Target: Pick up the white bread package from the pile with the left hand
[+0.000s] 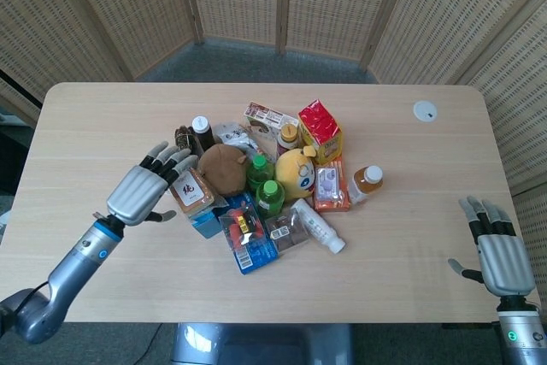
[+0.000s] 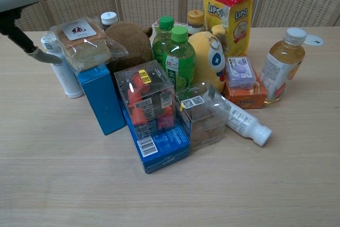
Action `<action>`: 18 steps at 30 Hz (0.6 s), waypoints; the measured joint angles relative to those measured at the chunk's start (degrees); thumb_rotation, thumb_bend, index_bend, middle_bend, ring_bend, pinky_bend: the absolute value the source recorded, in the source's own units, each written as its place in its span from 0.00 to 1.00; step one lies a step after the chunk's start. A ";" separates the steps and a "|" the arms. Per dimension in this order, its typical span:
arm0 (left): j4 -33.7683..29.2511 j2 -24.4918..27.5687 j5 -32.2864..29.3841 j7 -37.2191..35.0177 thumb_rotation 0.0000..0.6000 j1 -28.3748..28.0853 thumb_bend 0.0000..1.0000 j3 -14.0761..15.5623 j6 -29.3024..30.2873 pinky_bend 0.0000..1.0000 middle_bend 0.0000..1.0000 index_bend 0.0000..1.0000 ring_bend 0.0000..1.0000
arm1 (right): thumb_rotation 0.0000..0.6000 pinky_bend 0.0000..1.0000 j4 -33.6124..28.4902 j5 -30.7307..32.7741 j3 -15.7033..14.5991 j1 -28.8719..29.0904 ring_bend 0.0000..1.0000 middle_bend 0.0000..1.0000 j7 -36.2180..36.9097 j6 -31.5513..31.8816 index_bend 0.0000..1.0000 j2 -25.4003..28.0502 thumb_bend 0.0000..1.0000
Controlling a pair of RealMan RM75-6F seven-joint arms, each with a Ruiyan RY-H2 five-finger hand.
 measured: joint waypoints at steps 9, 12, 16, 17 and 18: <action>2.22 -7.08 -7.99 7.36 1.00 -5.31 0.00 -1.97 -4.34 0.08 0.06 0.02 0.08 | 1.00 0.00 0.03 0.04 0.11 0.02 0.00 0.00 0.87 0.11 0.00 0.33 0.00; 2.91 -9.70 -8.94 10.09 1.00 -6.34 0.00 -2.21 -3.55 0.45 0.50 0.25 0.49 | 1.00 0.00 -0.09 0.00 0.19 -0.06 0.00 0.00 1.33 0.32 0.00 0.64 0.00; 3.58 -11.85 -8.09 12.93 1.00 -6.73 0.00 -1.81 -0.41 0.67 0.83 0.54 0.77 | 1.00 0.00 -0.26 0.03 0.30 -0.14 0.00 0.00 1.84 0.50 0.00 0.98 0.00; 3.69 -12.16 -7.60 13.09 1.00 -6.70 0.00 -1.71 0.48 0.71 0.88 0.60 0.82 | 1.00 0.00 -0.31 0.02 0.32 -0.17 0.00 0.00 1.95 0.59 0.00 1.08 0.00; 3.75 -12.41 -6.99 13.08 1.00 -6.64 0.00 -1.61 1.42 0.73 0.92 0.63 0.85 | 1.00 0.00 -0.33 0.00 0.33 -0.18 0.00 0.00 1.98 0.64 0.00 1.11 0.00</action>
